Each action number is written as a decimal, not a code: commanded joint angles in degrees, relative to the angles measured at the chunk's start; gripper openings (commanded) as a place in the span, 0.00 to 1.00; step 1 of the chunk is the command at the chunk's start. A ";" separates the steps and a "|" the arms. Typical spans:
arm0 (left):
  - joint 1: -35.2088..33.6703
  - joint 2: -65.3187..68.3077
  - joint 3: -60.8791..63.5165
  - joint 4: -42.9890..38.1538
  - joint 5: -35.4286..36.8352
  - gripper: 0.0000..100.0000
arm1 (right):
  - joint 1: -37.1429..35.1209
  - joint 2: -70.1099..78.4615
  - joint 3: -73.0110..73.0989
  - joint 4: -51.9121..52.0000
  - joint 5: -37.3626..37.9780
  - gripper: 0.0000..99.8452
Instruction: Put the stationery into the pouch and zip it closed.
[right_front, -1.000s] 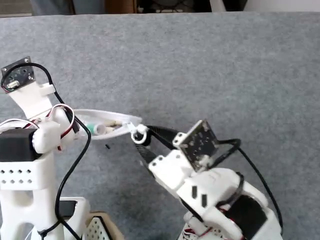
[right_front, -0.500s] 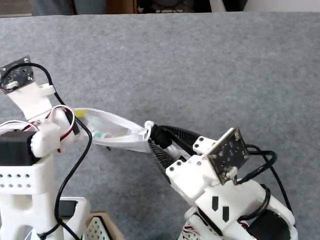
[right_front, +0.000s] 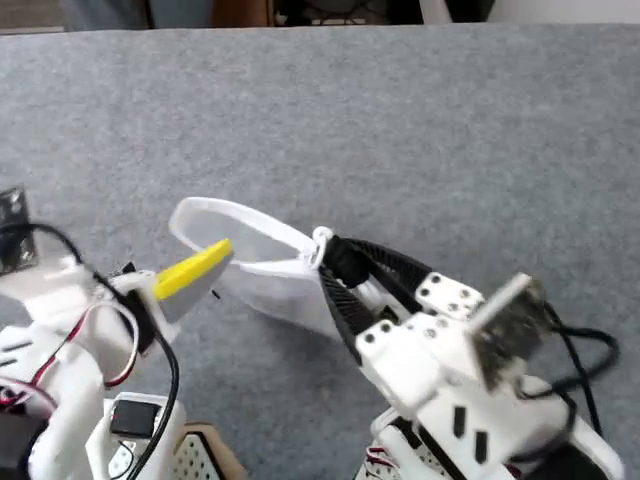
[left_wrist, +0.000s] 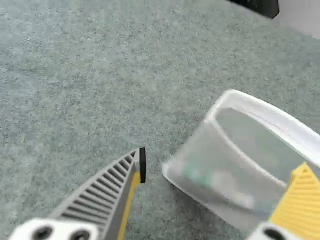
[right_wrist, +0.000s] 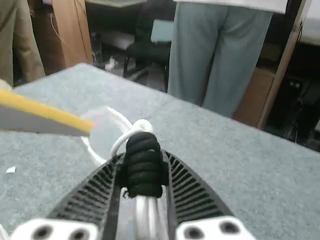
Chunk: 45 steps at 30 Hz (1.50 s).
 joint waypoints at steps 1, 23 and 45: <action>0.84 -0.70 -0.13 0.09 0.00 0.44 | 0.70 -0.40 -5.05 0.00 0.44 0.01; 0.75 -0.88 -0.04 0.18 -2.11 0.44 | 11.60 0.13 -7.16 -6.24 5.80 0.01; 1.19 -0.88 4.44 0.26 -9.05 0.44 | 10.81 0.22 22.37 -25.85 7.82 0.01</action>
